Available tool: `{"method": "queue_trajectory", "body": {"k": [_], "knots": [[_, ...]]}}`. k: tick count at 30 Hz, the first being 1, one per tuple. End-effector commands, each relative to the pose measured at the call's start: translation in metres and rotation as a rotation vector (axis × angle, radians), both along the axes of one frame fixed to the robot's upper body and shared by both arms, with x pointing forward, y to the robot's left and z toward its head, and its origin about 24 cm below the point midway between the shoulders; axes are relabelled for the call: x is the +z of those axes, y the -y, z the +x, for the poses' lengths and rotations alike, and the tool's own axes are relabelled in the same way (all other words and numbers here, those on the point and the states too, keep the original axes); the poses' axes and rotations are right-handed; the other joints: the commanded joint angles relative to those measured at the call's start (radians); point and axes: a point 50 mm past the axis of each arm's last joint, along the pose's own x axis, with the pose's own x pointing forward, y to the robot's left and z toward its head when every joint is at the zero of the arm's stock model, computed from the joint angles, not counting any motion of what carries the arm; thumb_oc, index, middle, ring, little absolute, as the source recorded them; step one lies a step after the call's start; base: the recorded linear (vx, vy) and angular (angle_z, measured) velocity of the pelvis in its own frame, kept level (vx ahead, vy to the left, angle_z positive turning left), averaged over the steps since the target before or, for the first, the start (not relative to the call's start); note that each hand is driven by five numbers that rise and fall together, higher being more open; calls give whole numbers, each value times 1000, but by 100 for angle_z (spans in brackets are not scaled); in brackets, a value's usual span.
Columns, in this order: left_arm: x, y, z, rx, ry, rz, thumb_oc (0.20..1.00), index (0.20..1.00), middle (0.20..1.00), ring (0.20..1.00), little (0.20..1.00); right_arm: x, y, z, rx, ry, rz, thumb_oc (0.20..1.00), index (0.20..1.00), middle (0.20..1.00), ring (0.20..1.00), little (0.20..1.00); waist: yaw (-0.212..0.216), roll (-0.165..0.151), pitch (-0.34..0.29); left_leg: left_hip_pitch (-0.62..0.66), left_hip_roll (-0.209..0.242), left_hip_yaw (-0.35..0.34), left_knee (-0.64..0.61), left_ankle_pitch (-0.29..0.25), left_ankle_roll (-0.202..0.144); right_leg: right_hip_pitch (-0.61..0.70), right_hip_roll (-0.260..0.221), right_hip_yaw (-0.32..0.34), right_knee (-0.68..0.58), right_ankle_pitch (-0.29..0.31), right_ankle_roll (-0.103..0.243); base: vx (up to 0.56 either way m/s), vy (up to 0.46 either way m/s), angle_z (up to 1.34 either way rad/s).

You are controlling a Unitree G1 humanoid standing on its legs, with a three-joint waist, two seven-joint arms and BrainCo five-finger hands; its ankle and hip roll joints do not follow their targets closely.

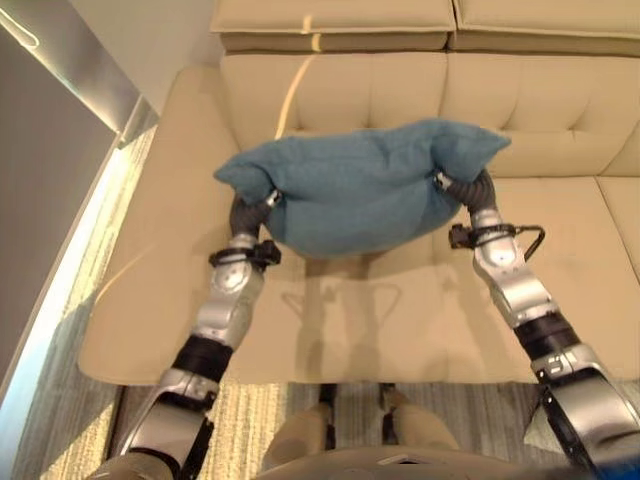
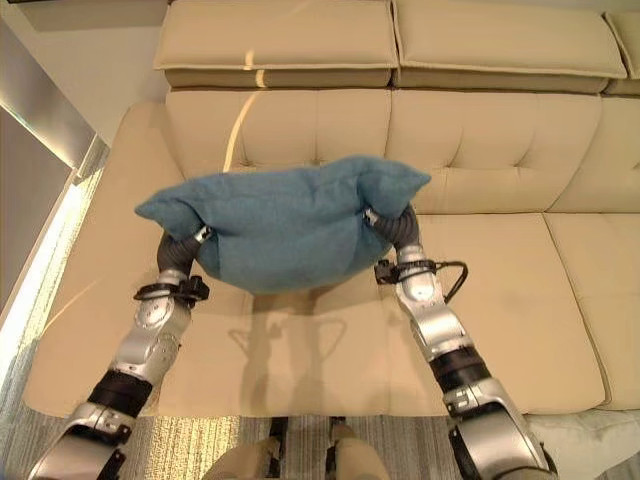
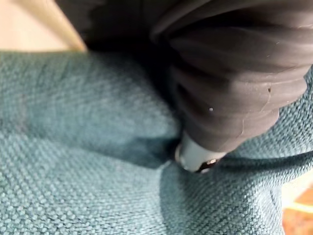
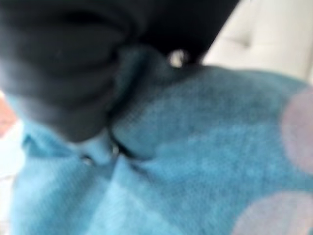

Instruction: Pick up all the scattered cushions and arrange them neatly on the sofa.

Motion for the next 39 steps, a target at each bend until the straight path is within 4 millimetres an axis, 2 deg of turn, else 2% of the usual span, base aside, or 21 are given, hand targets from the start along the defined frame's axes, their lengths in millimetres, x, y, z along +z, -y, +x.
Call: {"method": "queue_trajectory", "body": {"k": [1,5,9,10,14,17,23,24,25,26,27,29,31,33,35,39], "knots": [[74,19,18,-62,300,74,200,200,200,200,200,55,-35,4,129,210,54,200,200,200,200,200,6,-43,-52,-74,15,-16,88,-70,-44,-10,-94,-7,23,-21,135,0,0,0],[108,22,34,-44,356,73,200,200,200,200,200,86,-45,14,128,282,20,200,200,200,200,200,-9,-35,-29,-134,8,-32,87,-50,-50,-73,-92,-5,35,-14,130,-22,18,11],[122,24,40,-38,375,86,200,200,200,200,200,93,-47,19,117,288,25,200,200,200,200,200,-16,-30,-13,-166,4,-34,88,-39,-52,-105,-94,-7,42,-9,131,-32,45,1],[134,24,44,-29,393,104,200,200,200,200,200,102,-47,24,95,302,24,200,200,200,200,200,-21,-25,1,-196,0,-34,83,-26,-55,-140,-96,-7,46,1,135,-60,63,1],[141,27,51,-26,387,112,200,200,200,200,200,110,-48,29,82,309,10,200,200,200,200,200,-27,-22,18,-231,-3,-36,85,-16,-59,-178,-100,-2,52,8,139,-51,50,0],[157,25,64,4,361,136,200,200,200,200,200,125,-46,40,44,307,5,200,200,200,200,200,-38,-21,38,-299,-5,-38,87,2,-67,-248,-101,3,59,26,144,-82,44,0],[172,13,71,63,339,194,200,200,200,200,200,146,-40,48,-14,323,-76,200,200,200,200,200,-42,-35,51,-412,-8,-52,100,13,-76,-348,-96,8,42,55,156,-40,14,2],[173,10,72,74,331,203,395,395,395,395,395,148,-40,49,-18,324,-92,200,200,200,200,200,-41,-37,50,-420,-8,-53,100,14,-76,-357,-94,9,38,57,157,0,0,0],[175,6,73,98,324,220,658,658,658,658,658,152,-41,49,-26,330,-118,200,200,200,200,200,-42,-43,51,-432,-9,-54,101,15,-76,-364,-92,9,32,63,160,0,0,0],[180,4,74,116,325,238,1000,1000,1000,1000,1000,157,-41,50,-40,343,-153,272,272,272,272,272,-42,-48,48,-442,-9,-58,102,16,-76,-371,-90,11,26,67,162,-12,-35,4],[191,-3,75,162,320,260,1000,1000,1000,1000,1000,167,-42,52,-77,358,-204,671,671,671,671,671,-40,-54,47,-454,-11,-61,101,19,-77,-381,-86,8,18,73,166,-7,-33,5],[202,-10,75,214,322,272,1000,1000,1000,1000,1000,177,-43,53,-117,377,-233,1000,1000,1000,1000,1000,-35,-57,46,-464,-13,-67,99,21,-77,-393,-83,5,15,74,168,-2,-20,4],[209,-13,75,242,326,277,1000,1000,1000,1000,1000,182,-42,53,-139,383,-245,1000,1000,1000,1000,1000,-31,-58,46,-469,-13,-71,97,25,-77,-398,-82,3,14,77,169,2,-26,8],[238,-16,72,308,346,309,1000,1000,1000,1000,1000,198,-46,59,-208,351,-295,1000,1000,1000,1000,1000,-4,-60,39,-473,-18,-81,75,38,-82,-408,-77,-9,8,76,171,11,-56,12],[243,-17,72,319,344,314,1000,1000,1000,1000,1000,199,-44,61,-228,335,-318,1000,1000,1000,1000,1000,3,-60,38,-473,-18,-83,71,42,-83,-409,-76,-11,6,76,172,5,-13,3],[270,-20,64,335,390,337,1000,1000,1000,1000,1000,213,-34,63,-276,292,-390,1000,1000,1000,1000,1000,27,-57,32,-472,-22,-91,50,60,-90,-410,-74,-20,3,77,172,13,-18,3]]}}
